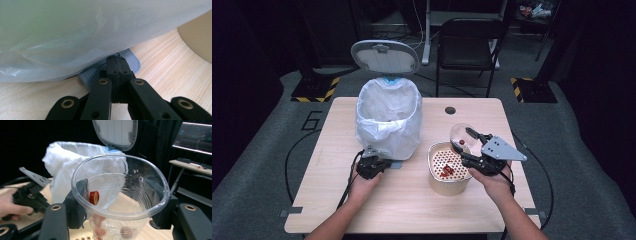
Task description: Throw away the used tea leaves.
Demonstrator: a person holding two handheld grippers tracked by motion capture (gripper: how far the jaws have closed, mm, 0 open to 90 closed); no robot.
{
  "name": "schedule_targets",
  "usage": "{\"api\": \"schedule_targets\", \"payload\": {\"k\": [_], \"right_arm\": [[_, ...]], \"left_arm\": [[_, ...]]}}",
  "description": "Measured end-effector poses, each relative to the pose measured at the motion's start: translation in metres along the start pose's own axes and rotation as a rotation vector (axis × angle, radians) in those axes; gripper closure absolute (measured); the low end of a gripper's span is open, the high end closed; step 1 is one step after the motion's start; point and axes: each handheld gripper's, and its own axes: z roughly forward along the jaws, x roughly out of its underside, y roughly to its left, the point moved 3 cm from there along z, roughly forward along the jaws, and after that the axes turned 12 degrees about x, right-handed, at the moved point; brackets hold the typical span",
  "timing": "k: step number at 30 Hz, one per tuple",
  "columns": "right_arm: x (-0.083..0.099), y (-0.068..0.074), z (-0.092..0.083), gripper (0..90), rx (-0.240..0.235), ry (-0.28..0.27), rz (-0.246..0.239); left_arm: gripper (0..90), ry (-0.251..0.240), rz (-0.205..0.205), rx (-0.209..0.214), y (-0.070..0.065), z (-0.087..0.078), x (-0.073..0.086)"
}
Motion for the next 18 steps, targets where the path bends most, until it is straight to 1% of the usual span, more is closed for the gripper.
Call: {"api": "schedule_targets", "payload": {"k": [3, 4, 5, 6, 10, 11, 16, 18], "right_arm": [[-0.007, 0.001, -0.001, 38.7, -0.022, 0.0, 0.018], [-0.007, 0.001, -0.001, 38.7, -0.022, 0.0, 0.018], [-0.009, 0.002, -0.001, 38.7, -0.027, -0.002, 0.016], [-0.015, 0.003, 0.0, 38.7, -0.031, -0.008, -0.005], [-0.023, 0.006, 0.003, 38.8, -0.043, -0.002, -0.009], [-0.025, 0.006, 0.004, 38.8, -0.043, -0.002, -0.019], [-0.033, 0.01, 0.01, 38.8, -0.048, 0.013, -0.013], [-0.038, 0.014, 0.016, 38.8, -0.061, 0.022, -0.016]], "left_arm": [[90.0, -0.007, -0.002, 0.0, 0.0, 0.0, 0.0], [90.0, -0.007, -0.002, 0.0, 0.0, 0.0, 0.0], [90.0, 0.001, 0.0, 0.001, 0.0, 0.0, 0.0], [90.0, -0.001, 0.001, 0.003, 0.0, 0.0, 0.0], [90.0, -0.001, 0.0, -0.002, 0.0, 0.0, 0.0], [90.0, -0.002, 0.001, 0.001, 0.0, 0.0, 0.0], [90.0, -0.003, -0.002, 0.001, 0.0, 0.0, 0.0], [90.0, -0.001, -0.001, 0.0, 0.0, 0.0, 0.0]]}}
